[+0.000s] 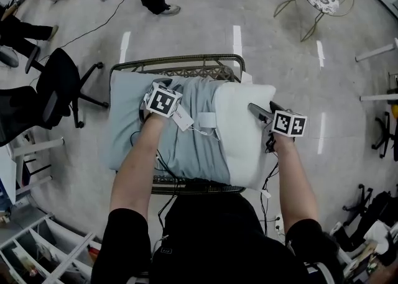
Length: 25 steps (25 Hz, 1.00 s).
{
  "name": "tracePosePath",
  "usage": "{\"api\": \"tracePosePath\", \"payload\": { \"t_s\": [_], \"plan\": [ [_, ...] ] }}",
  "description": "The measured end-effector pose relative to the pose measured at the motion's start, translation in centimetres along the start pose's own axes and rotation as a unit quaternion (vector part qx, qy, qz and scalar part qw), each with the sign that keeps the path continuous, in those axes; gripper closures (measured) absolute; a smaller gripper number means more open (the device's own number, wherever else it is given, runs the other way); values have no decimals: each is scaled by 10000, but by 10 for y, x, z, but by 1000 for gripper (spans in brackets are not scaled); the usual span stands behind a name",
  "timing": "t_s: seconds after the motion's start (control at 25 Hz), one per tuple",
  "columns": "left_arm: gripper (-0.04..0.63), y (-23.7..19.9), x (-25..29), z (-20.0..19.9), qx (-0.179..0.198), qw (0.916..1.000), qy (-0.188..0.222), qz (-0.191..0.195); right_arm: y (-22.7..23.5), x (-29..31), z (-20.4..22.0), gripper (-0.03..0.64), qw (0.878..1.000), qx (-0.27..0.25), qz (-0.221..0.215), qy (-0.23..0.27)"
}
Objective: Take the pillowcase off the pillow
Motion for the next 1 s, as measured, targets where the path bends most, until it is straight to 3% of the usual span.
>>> {"api": "tracePosePath", "payload": {
  "t_s": [0.08, 0.16, 0.32, 0.4, 0.52, 0.68, 1.0],
  "plan": [
    [544, -4, -1, 1, 209, 9997, -79, -130, -6, 13, 1, 147, 9997, -37, 220, -136],
    [581, -6, -2, 5, 433, 9988, -132, -188, -11, 17, 1, 185, 9989, -168, 379, -226],
    [588, -8, -7, 8, 804, 9961, -248, -280, -22, 11, -2, 331, 9983, -469, 311, -165],
    [589, -19, -16, 11, 679, 9970, -225, -304, -20, 5, -5, 370, 9992, -363, 147, -89],
    [589, -37, -33, 19, 385, 9990, -104, -202, -16, 0, -9, 403, 9998, -144, -146, -26],
    [589, -45, -45, 20, 637, 9974, -129, -313, -15, -8, -18, 427, 9996, -21, -266, 57],
    [589, -75, -64, 37, 606, 9969, -207, -465, -15, -16, -26, 483, 9994, -214, -262, -1]
  ]
}}
Point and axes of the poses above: the fingertips, and each gripper's own axes: x forward along the fingers, y to its right, z out of its underside, the point moved 10 cm from there along -x, backward along the fingers, and after that the axes turned 1 degree about y, right-handed, at the moved point
